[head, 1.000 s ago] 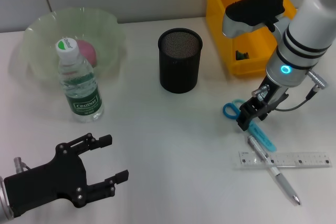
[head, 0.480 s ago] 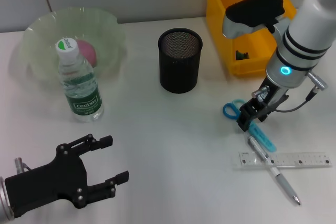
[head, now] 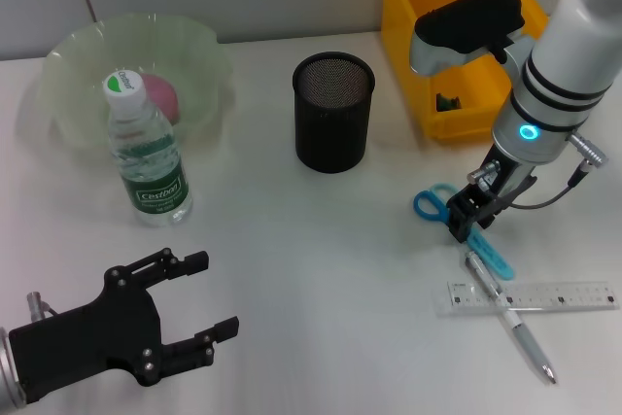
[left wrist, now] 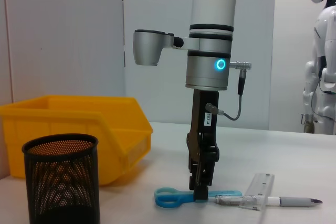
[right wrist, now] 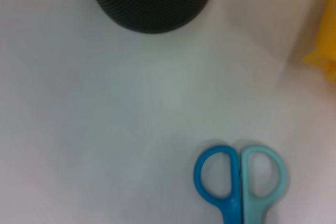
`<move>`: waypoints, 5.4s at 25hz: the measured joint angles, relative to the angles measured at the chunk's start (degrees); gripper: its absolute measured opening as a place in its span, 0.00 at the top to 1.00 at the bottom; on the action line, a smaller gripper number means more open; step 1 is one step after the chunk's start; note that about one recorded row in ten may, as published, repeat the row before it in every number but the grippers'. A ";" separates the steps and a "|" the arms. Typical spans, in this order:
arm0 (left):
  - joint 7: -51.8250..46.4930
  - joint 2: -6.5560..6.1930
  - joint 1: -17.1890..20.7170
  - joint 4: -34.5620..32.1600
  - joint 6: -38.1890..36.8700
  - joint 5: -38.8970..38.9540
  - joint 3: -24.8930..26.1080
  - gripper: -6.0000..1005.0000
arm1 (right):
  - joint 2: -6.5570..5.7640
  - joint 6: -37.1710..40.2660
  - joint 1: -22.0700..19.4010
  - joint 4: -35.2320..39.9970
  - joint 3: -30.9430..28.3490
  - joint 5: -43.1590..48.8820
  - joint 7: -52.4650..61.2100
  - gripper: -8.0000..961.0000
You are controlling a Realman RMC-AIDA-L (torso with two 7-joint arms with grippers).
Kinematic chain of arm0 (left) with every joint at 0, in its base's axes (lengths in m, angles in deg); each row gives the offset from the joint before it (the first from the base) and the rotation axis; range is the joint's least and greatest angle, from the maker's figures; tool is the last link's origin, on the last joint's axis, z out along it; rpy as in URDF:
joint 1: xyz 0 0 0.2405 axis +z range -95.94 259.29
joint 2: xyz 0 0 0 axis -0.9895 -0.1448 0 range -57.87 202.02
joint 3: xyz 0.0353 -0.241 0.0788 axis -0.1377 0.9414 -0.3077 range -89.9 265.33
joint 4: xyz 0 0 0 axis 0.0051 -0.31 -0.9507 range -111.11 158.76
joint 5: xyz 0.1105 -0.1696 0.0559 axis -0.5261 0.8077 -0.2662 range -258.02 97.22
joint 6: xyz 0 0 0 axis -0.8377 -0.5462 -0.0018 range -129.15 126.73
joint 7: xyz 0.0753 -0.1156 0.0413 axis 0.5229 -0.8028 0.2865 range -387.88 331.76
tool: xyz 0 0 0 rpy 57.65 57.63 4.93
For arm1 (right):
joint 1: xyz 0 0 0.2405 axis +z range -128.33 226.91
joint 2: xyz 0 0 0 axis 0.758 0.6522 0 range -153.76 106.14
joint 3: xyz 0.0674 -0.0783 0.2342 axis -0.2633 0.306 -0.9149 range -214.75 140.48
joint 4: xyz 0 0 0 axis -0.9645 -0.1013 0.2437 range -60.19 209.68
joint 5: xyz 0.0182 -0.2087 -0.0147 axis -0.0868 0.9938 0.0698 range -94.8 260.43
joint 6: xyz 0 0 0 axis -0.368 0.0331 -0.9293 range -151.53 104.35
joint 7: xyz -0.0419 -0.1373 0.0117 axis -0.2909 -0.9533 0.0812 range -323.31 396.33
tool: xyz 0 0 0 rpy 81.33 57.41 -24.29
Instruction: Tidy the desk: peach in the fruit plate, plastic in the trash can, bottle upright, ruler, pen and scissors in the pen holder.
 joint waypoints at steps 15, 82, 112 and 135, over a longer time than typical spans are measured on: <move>0.05 0.00 0.00 0.00 -0.20 0.00 0.00 0.22 | 0.00 -1.07 -0.27 -0.55 -0.02 0.09 -0.31 0.64; -0.55 -0.25 0.65 0.00 -1.46 0.39 0.20 0.22 | 0.28 -29.86 -16.55 -15.95 2.79 -107.31 -114.64 0.78; -0.54 -0.31 0.86 -0.09 -1.72 0.36 0.44 0.22 | -0.13 -23.26 -30.01 9.64 1.81 -88.84 -79.86 0.23; -2.71 -0.45 0.65 -0.91 -1.85 0.63 0.62 0.22 | -2.13 24.15 -17.24 35.92 -8.84 -27.40 -28.22 0.20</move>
